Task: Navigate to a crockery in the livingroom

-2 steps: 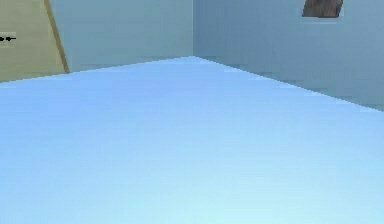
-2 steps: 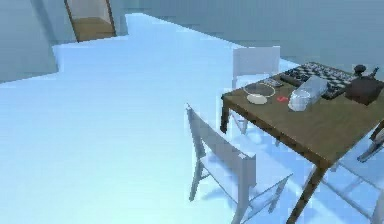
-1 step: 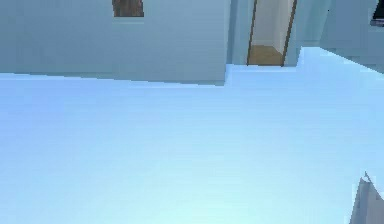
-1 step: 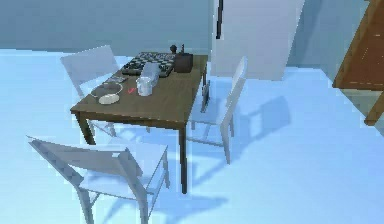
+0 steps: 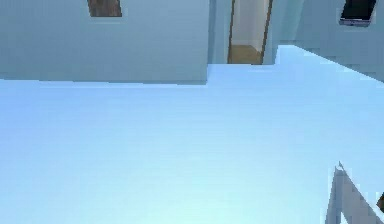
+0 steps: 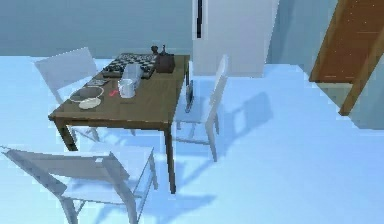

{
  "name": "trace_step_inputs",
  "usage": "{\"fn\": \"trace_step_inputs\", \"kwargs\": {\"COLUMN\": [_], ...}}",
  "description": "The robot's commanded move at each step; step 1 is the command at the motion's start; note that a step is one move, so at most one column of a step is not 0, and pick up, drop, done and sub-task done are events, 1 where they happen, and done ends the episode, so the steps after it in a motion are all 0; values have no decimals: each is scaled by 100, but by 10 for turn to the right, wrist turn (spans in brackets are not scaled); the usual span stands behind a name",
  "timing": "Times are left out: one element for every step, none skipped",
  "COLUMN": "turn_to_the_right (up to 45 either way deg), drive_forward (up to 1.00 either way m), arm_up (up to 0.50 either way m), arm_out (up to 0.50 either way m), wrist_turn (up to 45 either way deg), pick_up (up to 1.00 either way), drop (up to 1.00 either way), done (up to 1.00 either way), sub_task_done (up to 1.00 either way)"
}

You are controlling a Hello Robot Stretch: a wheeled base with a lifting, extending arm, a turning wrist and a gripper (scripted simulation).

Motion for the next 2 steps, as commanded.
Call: {"fn": "trace_step_inputs", "kwargs": {"turn_to_the_right": [30, 0], "drive_forward": [0, 100], "arm_up": [0, 0], "arm_out": [0, 0], "wrist_turn": [0, 0], "pick_up": [0, 0], "drop": [0, 0], "done": [0, 0], "sub_task_done": [0, 0]}}
